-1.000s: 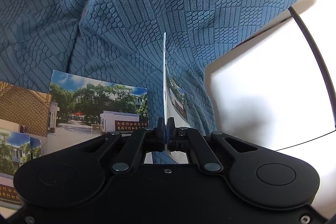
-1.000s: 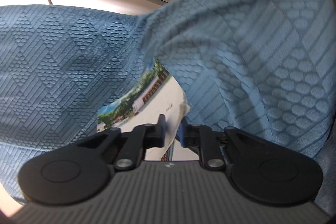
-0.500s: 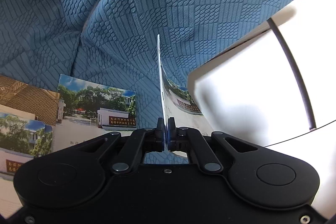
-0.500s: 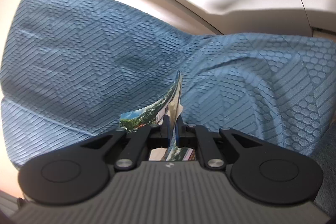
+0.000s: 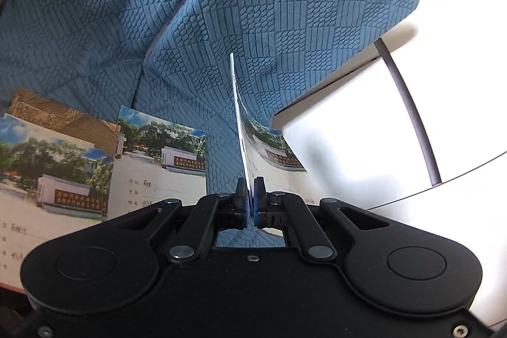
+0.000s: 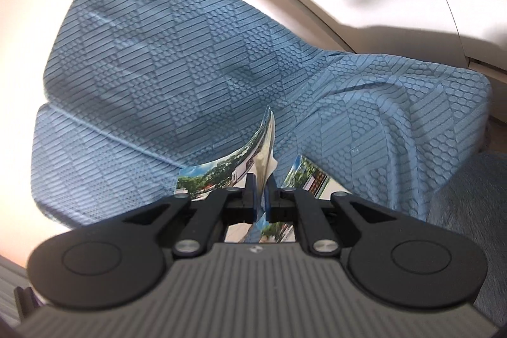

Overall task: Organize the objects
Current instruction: 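Carry both held photo form cards toward the book stack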

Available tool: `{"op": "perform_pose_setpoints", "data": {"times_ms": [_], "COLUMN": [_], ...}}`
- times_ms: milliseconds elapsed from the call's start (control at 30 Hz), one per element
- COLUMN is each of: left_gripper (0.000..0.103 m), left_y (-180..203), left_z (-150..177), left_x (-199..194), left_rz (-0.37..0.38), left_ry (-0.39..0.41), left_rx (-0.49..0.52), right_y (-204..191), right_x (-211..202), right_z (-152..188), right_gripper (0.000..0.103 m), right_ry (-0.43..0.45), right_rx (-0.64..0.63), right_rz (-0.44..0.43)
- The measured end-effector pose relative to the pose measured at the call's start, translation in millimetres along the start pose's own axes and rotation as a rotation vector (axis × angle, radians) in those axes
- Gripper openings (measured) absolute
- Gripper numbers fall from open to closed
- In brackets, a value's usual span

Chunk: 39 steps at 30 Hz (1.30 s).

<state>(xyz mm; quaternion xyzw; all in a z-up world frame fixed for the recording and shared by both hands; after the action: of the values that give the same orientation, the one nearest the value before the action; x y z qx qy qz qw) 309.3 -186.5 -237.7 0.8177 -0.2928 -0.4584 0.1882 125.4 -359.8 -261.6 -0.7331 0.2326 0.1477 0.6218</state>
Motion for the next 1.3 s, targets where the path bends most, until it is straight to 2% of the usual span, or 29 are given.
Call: {"op": "perform_pose_setpoints", "data": {"times_ms": [333, 667, 1033, 1300], "left_gripper": [0.003, 0.003, 0.004, 0.003], "left_y": [5, -15, -71, -119], "left_z": [-8, -7, 24, 49], "left_x": [-70, -131, -156, -150], "left_rz": [-0.016, -0.007, -0.029, -0.071], "left_ry": [0.072, 0.143, 0.167, 0.174], "left_rx": [0.016, -0.012, -0.083, -0.120], "right_y": [-61, -88, -86, -70], "right_x": [-28, -49, -43, -18], "right_z": [29, 69, 118, 154], "right_gripper": [0.007, 0.007, 0.007, 0.007], "right_ry": [-0.013, -0.040, -0.116, -0.160], "right_rx": [-0.070, -0.105, -0.180, -0.251], "right_rz": [-0.078, -0.129, -0.118, -0.089]}}
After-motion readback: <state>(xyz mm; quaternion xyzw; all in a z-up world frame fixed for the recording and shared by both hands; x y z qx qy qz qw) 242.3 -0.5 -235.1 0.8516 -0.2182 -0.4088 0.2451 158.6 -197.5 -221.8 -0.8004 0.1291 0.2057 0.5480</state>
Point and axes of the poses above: each gripper's, at about its wrist camera, not at the fingertips, and x roughly the way its jaws point, y to its right, z to its underside, the point moved 9 cm from there along x, roughly the way its jaws point, and after that the axes turned 13 degrees about x, right-handed, at the moved point
